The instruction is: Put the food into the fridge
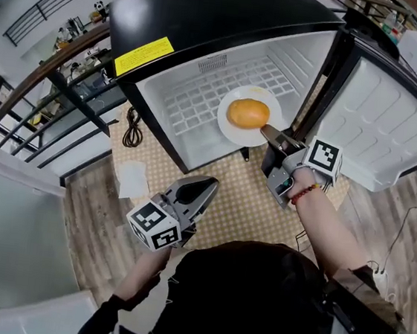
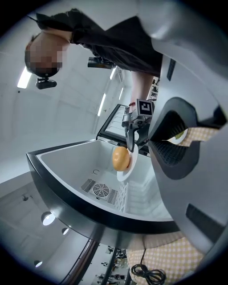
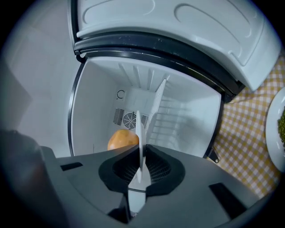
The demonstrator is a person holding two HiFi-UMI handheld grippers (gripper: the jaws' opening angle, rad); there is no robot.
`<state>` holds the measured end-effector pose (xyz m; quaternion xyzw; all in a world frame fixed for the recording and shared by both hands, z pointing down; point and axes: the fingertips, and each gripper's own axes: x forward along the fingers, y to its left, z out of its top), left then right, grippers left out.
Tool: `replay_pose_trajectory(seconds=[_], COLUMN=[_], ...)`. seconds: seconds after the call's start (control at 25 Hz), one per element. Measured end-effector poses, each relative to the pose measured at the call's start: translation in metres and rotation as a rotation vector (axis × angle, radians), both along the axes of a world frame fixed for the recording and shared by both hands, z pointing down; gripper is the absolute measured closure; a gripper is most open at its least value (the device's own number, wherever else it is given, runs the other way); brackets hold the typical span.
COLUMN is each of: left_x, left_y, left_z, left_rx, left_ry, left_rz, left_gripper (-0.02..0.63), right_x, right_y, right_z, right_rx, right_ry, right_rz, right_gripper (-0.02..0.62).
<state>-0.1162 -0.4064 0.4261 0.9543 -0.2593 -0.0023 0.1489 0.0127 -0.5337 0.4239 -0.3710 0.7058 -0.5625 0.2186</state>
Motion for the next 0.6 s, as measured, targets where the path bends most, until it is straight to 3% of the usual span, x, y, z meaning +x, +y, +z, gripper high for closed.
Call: replay_pose_trajectory(seconds=[0.28, 0.6], left_x=[-0.003, -0.009], left_y=[0.000, 0.002], left_z=[0.006, 0.013], left_rx=[0.000, -0.012], left_ry=[0.011, 0.008], left_rz=[0.035, 0.042], left_gripper=[0.592, 0.592], right_x=[-0.010, -0.007], right_y=[-0.016, -0.036], right_z=[0.007, -0.001], right_rx=[-0.031, -0.030], right_ry=[-0.012, 0.043], right_rz=[0.021, 0.072], right_gripper=[0.566, 0.566])
